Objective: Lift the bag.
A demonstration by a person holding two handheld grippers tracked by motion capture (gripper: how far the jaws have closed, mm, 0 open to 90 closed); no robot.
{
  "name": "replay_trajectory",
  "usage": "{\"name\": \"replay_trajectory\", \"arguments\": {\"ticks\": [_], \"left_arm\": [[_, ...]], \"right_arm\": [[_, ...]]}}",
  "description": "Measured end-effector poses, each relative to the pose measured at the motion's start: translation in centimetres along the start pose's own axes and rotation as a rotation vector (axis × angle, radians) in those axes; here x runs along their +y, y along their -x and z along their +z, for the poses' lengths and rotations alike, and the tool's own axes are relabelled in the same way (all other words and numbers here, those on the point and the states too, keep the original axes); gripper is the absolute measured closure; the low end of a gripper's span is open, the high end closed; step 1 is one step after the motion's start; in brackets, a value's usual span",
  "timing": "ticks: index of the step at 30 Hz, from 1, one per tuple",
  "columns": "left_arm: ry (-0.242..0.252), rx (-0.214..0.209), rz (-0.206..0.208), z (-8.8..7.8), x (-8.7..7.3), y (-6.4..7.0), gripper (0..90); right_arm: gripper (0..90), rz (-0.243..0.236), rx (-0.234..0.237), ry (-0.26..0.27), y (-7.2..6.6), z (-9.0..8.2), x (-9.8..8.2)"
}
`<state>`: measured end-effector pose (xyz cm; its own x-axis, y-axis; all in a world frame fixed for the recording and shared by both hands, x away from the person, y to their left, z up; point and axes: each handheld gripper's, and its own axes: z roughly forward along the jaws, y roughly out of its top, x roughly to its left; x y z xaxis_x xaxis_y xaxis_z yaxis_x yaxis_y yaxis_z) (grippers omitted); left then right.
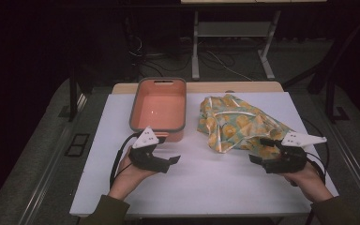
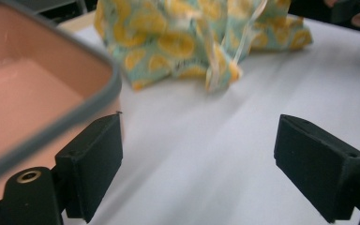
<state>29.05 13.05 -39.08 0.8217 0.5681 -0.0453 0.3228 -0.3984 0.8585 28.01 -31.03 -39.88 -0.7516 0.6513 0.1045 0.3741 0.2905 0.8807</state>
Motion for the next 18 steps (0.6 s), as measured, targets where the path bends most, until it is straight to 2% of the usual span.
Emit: {"name": "replay_trajectory", "arguments": {"ticks": [2, 8, 13, 16, 18], "left_arm": [[-0.012, 0.008, 0.013, -0.2, -0.9, 0.0, 13.1], [-0.031, 0.009, -0.026, -0.3, -3.1, -0.2, 7.1], [-0.032, 0.029, -0.017, -0.7, -4.0, -0.6, 1.2], [-0.027, 0.019, -0.047, -0.7, -4.5, -1.1, 0.0], [-0.038, 0.016, -0.047, -0.6, -4.9, -1.3, 0.0]], "right_arm": [[18.4, 0.0, -0.001, -0.006, -0.2, 0.1, -0.8], [17.0, 0.0, -0.02, -0.055, -0.3, 0.7, -3.1], [13.5, 0.015, -0.027, -0.062, -0.7, 0.9, -3.7], [12.4, 0.028, -0.018, -0.05, -1.4, 1.3, -3.7], [12.0, 0.019, -0.012, -0.046, -1.7, 1.6, -3.7]]}}
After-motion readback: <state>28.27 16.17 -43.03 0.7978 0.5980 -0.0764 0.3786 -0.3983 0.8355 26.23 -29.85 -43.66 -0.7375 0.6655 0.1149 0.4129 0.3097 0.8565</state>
